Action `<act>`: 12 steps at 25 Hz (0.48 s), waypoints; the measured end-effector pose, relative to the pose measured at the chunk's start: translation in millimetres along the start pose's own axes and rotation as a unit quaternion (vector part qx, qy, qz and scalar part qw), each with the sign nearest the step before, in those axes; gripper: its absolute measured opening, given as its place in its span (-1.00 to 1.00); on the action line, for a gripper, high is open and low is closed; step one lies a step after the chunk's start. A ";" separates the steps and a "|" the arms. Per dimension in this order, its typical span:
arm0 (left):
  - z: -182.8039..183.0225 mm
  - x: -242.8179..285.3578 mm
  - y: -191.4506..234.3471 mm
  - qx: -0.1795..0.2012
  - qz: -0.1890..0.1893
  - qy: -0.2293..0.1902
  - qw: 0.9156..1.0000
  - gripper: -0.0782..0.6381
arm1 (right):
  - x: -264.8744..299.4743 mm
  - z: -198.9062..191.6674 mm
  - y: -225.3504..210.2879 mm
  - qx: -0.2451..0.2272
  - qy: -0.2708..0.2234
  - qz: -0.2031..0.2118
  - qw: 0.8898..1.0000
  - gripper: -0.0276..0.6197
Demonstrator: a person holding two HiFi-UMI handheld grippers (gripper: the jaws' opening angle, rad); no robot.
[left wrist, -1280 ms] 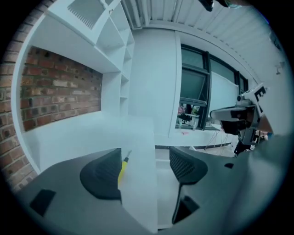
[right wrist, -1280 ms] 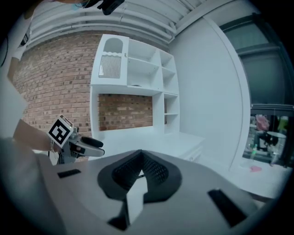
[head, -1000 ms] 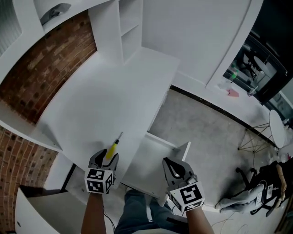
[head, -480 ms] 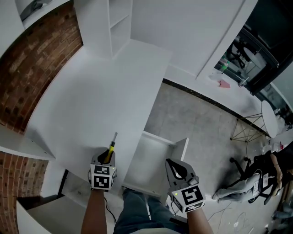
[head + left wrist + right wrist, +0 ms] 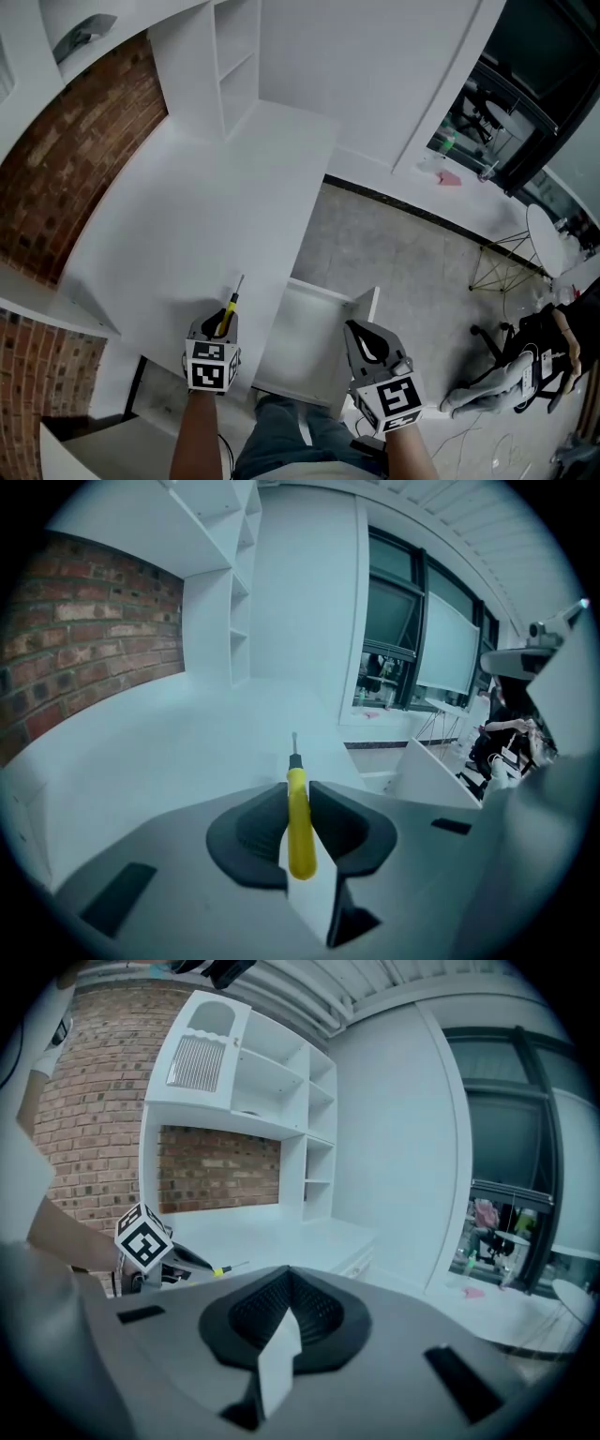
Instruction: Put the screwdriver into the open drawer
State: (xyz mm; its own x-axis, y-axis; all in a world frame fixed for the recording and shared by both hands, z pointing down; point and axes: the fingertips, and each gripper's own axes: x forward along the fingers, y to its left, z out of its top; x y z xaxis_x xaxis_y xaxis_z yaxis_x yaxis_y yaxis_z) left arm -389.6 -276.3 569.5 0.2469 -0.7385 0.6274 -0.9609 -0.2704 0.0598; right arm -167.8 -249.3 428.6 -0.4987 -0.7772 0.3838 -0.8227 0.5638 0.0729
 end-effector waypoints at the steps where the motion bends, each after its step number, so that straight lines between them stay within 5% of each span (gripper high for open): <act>1: 5.9 -3.7 -1.4 0.001 0.001 -0.007 1.000 -0.55 | -3.8 3.0 -2.6 0.001 -0.005 -0.003 1.000 -0.88; 12: 54.4 -26.8 -46.7 0.008 0.007 -0.066 0.998 -0.56 | -49.9 5.7 -48.6 0.010 -0.038 -0.028 0.999 -0.88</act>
State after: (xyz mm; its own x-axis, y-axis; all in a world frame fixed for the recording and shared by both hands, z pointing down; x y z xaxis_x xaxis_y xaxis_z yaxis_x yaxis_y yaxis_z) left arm -344.5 -277.4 507.7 0.2484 -0.8169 0.5206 -0.9627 -0.2678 0.0392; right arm -104.5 -239.5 400.7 -0.4700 -0.8267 0.3093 -0.8549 0.5136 0.0737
